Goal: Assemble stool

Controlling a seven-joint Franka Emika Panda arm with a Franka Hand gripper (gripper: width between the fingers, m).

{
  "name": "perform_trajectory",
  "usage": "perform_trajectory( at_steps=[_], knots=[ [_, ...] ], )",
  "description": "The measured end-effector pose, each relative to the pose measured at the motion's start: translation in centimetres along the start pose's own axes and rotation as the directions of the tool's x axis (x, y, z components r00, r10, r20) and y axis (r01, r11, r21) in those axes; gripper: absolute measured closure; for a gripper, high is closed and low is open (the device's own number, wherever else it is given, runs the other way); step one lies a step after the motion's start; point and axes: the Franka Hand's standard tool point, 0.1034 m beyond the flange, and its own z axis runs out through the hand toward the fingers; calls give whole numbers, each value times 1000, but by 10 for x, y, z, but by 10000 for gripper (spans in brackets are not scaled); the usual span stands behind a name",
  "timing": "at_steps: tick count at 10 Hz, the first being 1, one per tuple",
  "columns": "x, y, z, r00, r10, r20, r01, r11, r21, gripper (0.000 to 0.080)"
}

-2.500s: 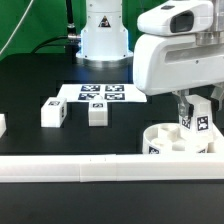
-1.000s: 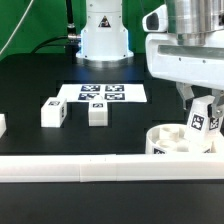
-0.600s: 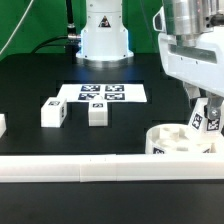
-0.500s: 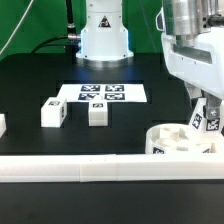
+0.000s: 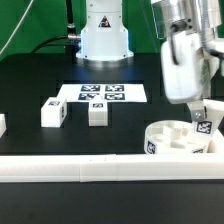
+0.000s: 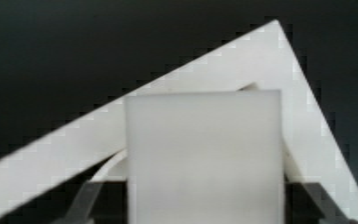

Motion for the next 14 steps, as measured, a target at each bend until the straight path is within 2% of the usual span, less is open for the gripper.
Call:
perform_trajectory(
  at_steps=[1,4,5,6,7,8,10,11,14],
  knots=[
    [-2,0,0,994,105,20,-105,994,34,459],
    [-2,1,0,981,187,46,-189,981,36,459],
    [-2,3,1,982,183,47,-185,982,32,365],
    [-2,2,0,990,132,46,-134,990,33,365],
    [-1,-2,-9,995,82,54,-84,996,40,207],
    [4,-5,-20,997,56,60,-59,997,49,168],
    [16,-9,-42,998,-1,65,-4,998,70,153],
    [19,-11,-48,998,-6,66,1,997,74,151],
    [18,-8,-44,998,-9,61,5,998,70,151]
  ],
)
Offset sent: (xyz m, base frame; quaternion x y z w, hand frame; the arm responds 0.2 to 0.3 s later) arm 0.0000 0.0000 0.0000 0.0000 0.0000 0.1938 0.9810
